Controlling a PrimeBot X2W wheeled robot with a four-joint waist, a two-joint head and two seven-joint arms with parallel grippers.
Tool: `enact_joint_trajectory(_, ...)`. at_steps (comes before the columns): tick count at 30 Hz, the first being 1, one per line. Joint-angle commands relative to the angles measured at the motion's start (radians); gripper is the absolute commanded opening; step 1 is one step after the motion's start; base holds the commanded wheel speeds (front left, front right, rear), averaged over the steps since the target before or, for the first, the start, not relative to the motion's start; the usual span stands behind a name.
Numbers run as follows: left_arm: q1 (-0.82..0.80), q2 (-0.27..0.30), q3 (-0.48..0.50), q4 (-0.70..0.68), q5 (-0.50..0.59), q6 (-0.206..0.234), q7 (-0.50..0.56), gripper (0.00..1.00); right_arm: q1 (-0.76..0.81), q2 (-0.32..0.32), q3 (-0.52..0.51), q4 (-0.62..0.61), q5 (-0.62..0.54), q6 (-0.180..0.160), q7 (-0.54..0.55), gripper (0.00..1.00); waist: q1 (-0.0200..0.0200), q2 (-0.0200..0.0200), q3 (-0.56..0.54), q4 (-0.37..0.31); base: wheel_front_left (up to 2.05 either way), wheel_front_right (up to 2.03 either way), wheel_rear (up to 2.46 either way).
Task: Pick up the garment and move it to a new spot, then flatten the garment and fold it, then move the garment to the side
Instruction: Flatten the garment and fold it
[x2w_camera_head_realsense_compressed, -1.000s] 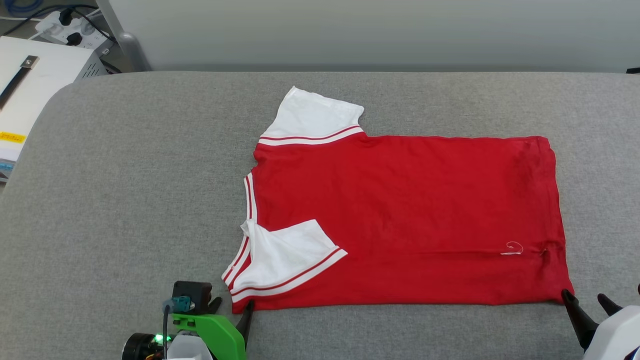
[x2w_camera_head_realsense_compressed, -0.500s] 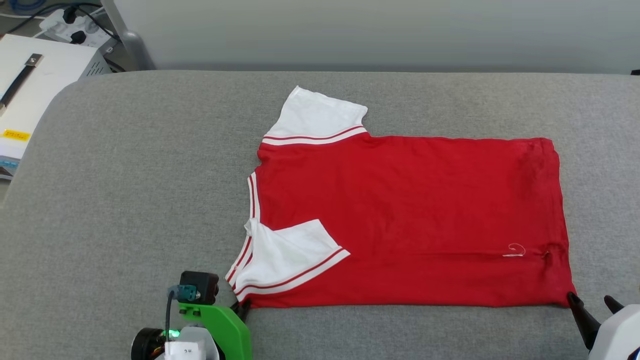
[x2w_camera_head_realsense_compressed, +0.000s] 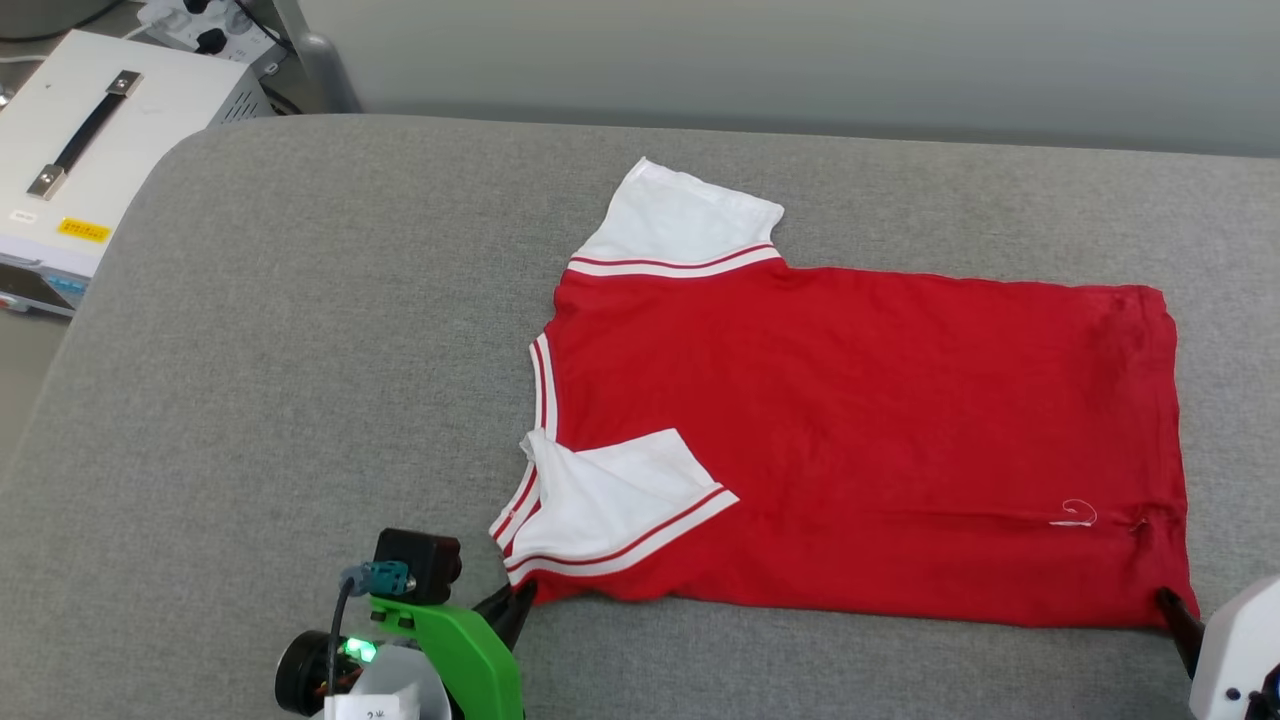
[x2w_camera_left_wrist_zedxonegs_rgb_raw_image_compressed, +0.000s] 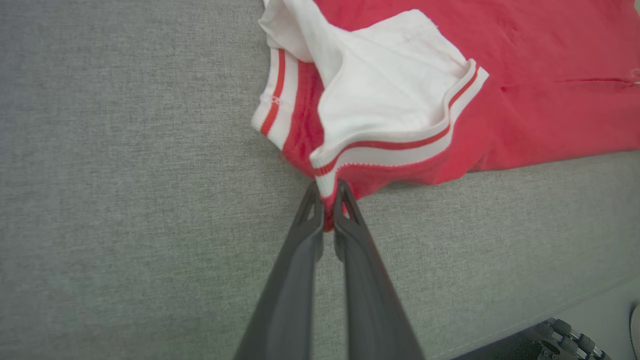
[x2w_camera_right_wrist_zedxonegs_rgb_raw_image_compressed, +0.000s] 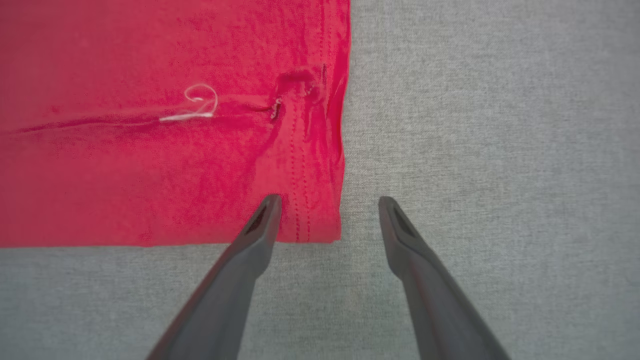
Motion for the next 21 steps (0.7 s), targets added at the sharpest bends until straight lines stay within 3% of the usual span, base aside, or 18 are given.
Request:
enact_joint_trajectory(1,0.003,0.011,-0.001,-0.019,0.011,0.010,0.007,0.00,-0.027,0.012,-0.013,0.016,-0.015,-0.008,0.013,1.00,0.0000,0.0000,0.014,0.011,0.00,0.00,0.00)
enact_joint_trajectory(10,-0.004,0.038,-0.007,-0.105,0.028,0.035,0.038,0.00,-0.070,0.064,-0.049,0.107,-0.079,-0.008,0.077,1.00,0.0000,0.0000,0.046,0.028,0.00,0.00,0.00)
enact_joint_trajectory(11,-0.004,0.041,-0.007,-0.111,0.028,0.037,0.041,0.00,-0.071,0.070,-0.053,0.125,-0.079,-0.008,0.079,0.96,0.0000,0.0000,0.050,0.028,0.00,0.00,0.00)
enact_joint_trajectory(14,-0.003,0.045,-0.008,-0.114,0.026,0.039,0.046,0.00,-0.072,0.076,-0.055,0.150,-0.068,-0.008,0.083,0.13,0.0000,0.0000,0.052,0.027,0.00,0.00,0.00)
enact_joint_trajectory(15,-0.002,0.046,-0.008,-0.114,0.025,0.040,0.049,0.00,-0.072,0.076,-0.056,0.157,-0.063,-0.008,0.081,0.00,0.0000,0.0000,0.051,0.026,0.00,0.00,0.00)
enact_joint_trajectory(21,0.011,0.056,-0.010,-0.100,0.010,0.041,0.064,0.00,-0.067,0.060,-0.074,0.153,-0.054,-0.008,0.066,0.00,0.0000,0.0000,0.025,0.018,0.00,0.00,0.00)
